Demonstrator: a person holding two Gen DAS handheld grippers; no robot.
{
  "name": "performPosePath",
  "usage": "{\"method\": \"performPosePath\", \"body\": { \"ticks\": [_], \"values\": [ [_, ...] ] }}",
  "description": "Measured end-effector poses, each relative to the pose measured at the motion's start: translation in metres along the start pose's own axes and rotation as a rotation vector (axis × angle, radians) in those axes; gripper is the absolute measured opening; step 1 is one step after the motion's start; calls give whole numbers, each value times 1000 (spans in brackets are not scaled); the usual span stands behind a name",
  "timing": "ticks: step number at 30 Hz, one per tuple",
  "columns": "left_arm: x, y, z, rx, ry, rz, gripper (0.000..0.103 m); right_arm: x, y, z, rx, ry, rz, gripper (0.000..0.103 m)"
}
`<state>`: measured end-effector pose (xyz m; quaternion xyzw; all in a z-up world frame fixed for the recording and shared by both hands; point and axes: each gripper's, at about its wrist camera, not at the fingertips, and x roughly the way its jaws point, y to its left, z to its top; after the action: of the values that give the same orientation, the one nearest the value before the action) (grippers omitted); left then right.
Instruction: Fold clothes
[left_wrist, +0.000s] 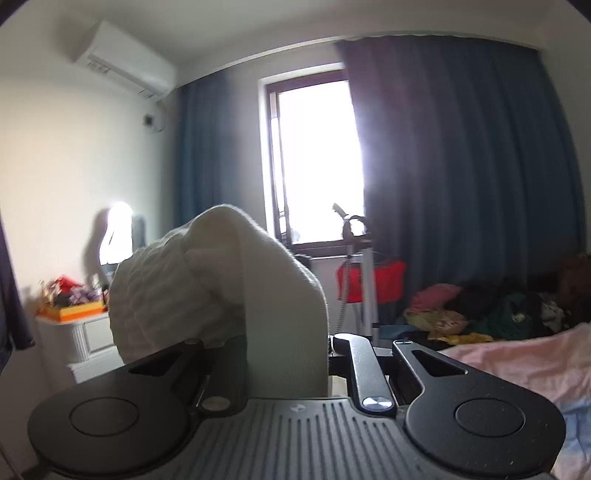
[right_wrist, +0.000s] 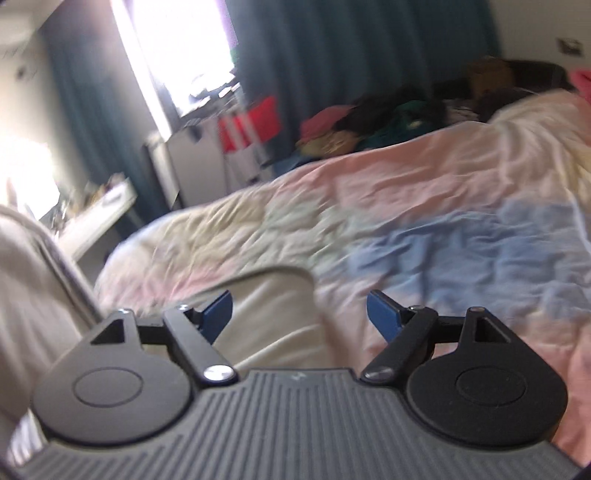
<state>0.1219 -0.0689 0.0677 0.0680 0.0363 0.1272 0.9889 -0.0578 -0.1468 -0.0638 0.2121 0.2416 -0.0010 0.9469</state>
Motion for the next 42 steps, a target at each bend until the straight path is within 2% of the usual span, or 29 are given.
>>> {"method": "performPosePath", "body": {
  "ticks": [3, 6, 9, 12, 15, 17, 18, 19, 20, 21, 22, 24, 28, 30, 35, 37, 39, 40, 42],
  "values": [
    [-2, -64, -30, 72, -12, -47, 16, -7, -24, 7, 91, -24, 1, 82],
    [-15, -133, -81, 180, -8, -99, 16, -8, -41, 11, 147, -38, -18, 82],
    [-12, -186, -131, 260, 69, -163, 16, -11, -57, 13, 210, -58, -25, 82],
    [-12, -217, -160, 294, 113, -201, 18, -11, -70, 10, 265, -50, -11, 84],
    [-7, -223, -172, 318, 109, -201, 21, -9, -80, 7, 318, -29, 39, 84],
    [-4, -226, -169, 308, 123, -212, 25, -2, -86, 4, 366, -11, 103, 84],
    [-3, -227, -166, 305, 135, -232, 29, 4, -89, 1, 412, 14, 165, 84],
    [-2, -227, -164, 303, 147, -252, 45, 12, -93, -2, 460, 42, 231, 84],
    [-6, -224, -165, 340, 161, -281, 66, 19, -97, -5, 508, 70, 297, 84],
    [-9, -222, -167, 378, 176, -309, 75, 24, -95, -8, 523, 93, 322, 84],
    [-13, -219, -168, 416, 191, -338, 80, 29, -93, -11, 532, 117, 341, 84],
    [-24, -207, -168, 469, 210, -417, 80, 38, -89, -18, 552, 164, 378, 84],
    [-39, -154, -165, 526, 253, -468, 83, 46, -72, -23, 478, 203, 315, 84],
    [-43, -122, -164, 526, 281, -470, 83, 51, -70, -29, 465, 224, 296, 84],
    [-30, -60, -165, 487, 256, -440, 83, 67, -59, -32, 403, 236, 308, 84],
    [-45, -50, -170, 478, 231, -429, 84, 72, -53, -32, 388, 227, 306, 84],
    [-43, -42, -174, 471, 248, -424, 83, 76, -48, -32, 380, 213, 298, 84],
    [-59, -30, -174, 466, 246, -412, 83, 76, -46, -33, 379, 202, 289, 81],
    [-64, -28, -173, 484, 209, -411, 83, 75, -43, -34, 383, 175, 272, 71]
  ]
}}
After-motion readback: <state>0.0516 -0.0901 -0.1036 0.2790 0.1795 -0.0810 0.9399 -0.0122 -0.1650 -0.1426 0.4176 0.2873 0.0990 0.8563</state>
